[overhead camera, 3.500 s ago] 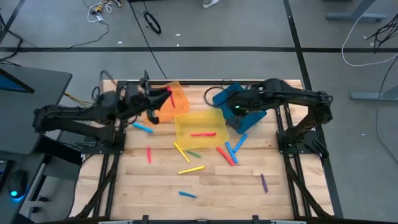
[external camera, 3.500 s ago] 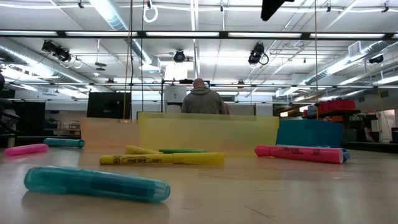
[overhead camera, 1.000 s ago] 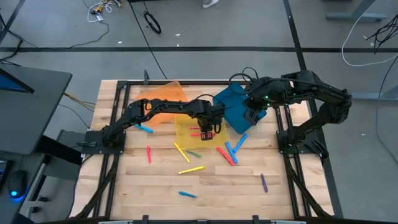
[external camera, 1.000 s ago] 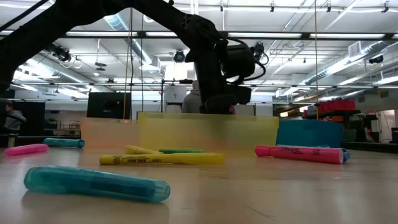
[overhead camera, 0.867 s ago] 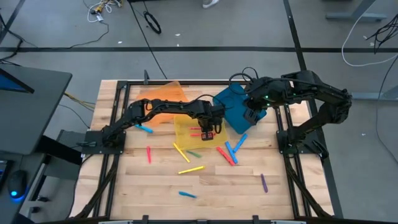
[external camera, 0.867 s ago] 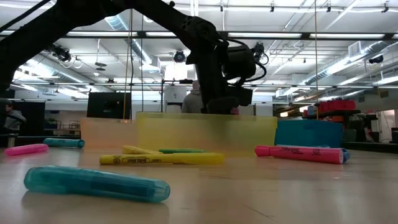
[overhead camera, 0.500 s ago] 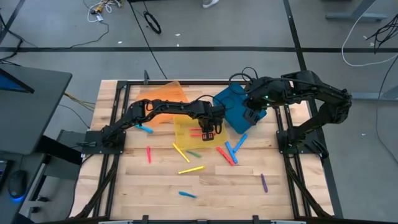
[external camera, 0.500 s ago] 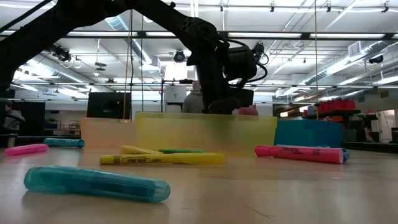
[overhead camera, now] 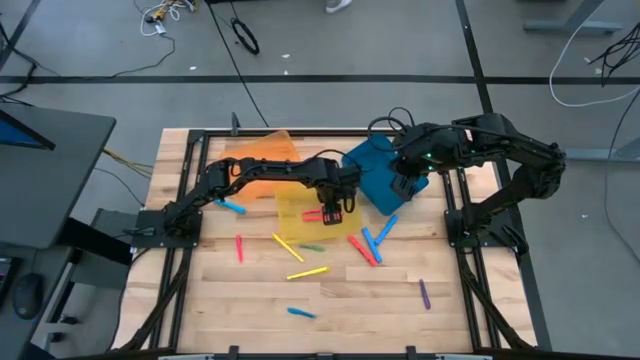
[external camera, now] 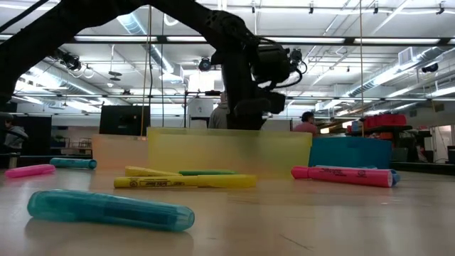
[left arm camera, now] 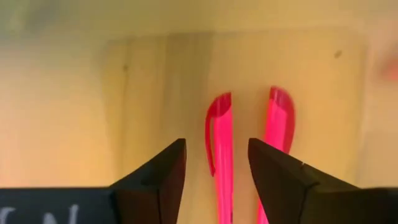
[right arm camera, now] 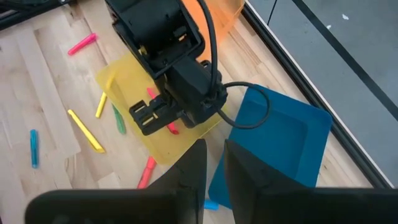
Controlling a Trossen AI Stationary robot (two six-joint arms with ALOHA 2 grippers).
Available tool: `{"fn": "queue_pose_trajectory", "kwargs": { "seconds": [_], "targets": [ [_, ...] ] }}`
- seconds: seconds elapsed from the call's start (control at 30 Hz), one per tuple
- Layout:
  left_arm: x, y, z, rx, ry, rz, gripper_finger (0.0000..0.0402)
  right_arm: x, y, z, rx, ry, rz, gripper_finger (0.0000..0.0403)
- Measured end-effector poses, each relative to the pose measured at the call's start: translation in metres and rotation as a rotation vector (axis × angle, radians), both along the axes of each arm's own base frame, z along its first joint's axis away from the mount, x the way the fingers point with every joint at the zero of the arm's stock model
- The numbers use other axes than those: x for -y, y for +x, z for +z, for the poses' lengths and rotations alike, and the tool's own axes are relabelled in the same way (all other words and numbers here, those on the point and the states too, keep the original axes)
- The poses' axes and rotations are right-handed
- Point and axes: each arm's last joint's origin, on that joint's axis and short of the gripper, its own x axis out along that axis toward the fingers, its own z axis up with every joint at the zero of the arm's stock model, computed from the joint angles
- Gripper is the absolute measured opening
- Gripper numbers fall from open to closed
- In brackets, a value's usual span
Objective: Pick & Place Markers
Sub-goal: Put the pink pen into the orange bin
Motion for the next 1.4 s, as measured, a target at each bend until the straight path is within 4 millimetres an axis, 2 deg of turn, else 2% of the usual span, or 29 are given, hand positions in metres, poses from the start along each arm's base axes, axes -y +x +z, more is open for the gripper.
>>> {"fn": "queue_pose_trajectory", "kwargs": {
  "seconds": [0.2,0.33,0.53,0.67,0.87,1.03,1.23,1.4],
  "targets": [
    [0.000,0.004,0.037,0.030,0.014,-0.025,0.0190,0.000,0.000,0.000,-0.002,-0.007,-0.001,0.0056],
    [0.002,0.003,0.070,0.029,0.012,-0.021,0.0182,0.000,-0.001,0.000,-0.008,-0.008,-0.001,0.0056],
    [0.010,-0.006,0.129,0.108,0.032,0.022,0.0161,0.000,-0.001,0.000,-0.015,-0.027,0.016,0.0056],
    [0.011,-0.019,0.148,0.144,0.060,0.068,0.0147,0.001,-0.001,0.000,-0.018,-0.051,0.011,0.0056],
    [0.008,-0.029,0.158,0.133,0.009,0.246,0.0129,0.001,-0.001,0.000,-0.020,-0.062,0.018,0.0056],
    [0.014,-0.028,0.147,0.081,-0.048,0.409,0.0118,0.001,-0.001,0.000,-0.024,-0.070,0.030,0.0056],
    [0.042,-0.033,0.120,-0.067,-0.028,0.442,0.0099,0.001,-0.001,0.000,-0.037,-0.089,0.059,0.0056],
    [0.069,-0.041,0.115,-0.127,0.031,0.498,0.0074,0.001,-0.001,0.000,-0.052,-0.112,0.095,0.0056]
  ]
}}
